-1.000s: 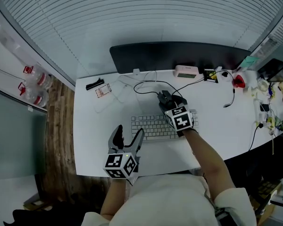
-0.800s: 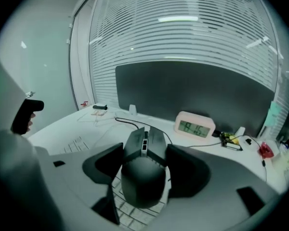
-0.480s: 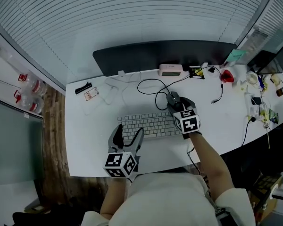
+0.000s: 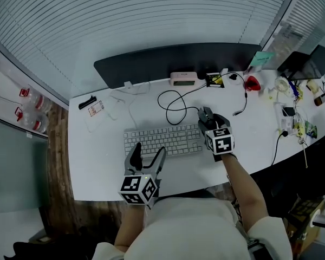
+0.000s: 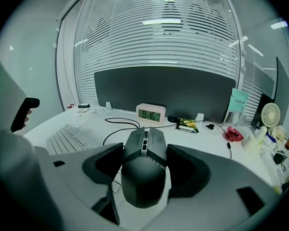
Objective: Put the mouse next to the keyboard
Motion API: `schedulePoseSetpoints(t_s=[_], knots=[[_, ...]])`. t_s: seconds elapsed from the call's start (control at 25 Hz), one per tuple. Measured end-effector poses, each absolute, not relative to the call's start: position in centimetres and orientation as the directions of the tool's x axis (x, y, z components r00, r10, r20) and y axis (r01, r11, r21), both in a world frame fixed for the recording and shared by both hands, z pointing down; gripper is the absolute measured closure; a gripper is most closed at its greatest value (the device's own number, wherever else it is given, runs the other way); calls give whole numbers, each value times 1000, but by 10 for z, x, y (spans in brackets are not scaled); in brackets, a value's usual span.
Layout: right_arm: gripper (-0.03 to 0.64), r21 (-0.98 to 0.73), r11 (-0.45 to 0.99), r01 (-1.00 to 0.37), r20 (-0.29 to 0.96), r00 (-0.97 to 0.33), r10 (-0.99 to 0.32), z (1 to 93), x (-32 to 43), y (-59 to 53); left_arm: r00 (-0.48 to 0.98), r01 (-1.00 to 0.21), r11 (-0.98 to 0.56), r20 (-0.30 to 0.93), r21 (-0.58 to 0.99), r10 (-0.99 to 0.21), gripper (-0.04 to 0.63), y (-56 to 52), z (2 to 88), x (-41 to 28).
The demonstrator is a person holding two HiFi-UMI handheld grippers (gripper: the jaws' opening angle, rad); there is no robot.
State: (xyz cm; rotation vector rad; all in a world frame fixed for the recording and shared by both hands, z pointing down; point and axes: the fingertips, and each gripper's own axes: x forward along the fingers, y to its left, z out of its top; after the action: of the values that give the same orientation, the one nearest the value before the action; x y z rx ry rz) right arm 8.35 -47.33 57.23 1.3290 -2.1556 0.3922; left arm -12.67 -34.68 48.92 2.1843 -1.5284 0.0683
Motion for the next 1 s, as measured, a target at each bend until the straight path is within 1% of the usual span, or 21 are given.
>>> schedulePoseSetpoints(t_s=[0.56, 1.0], knots=[[330, 36, 382, -924, 650, -268, -711, 609, 171, -445, 365, -907, -253, 330, 336, -871, 230, -322, 496, -81], [330, 15, 340, -940, 695, -235, -680, 643, 212, -428, 349, -916, -237, 352, 324, -869, 230, -305, 498, -55]])
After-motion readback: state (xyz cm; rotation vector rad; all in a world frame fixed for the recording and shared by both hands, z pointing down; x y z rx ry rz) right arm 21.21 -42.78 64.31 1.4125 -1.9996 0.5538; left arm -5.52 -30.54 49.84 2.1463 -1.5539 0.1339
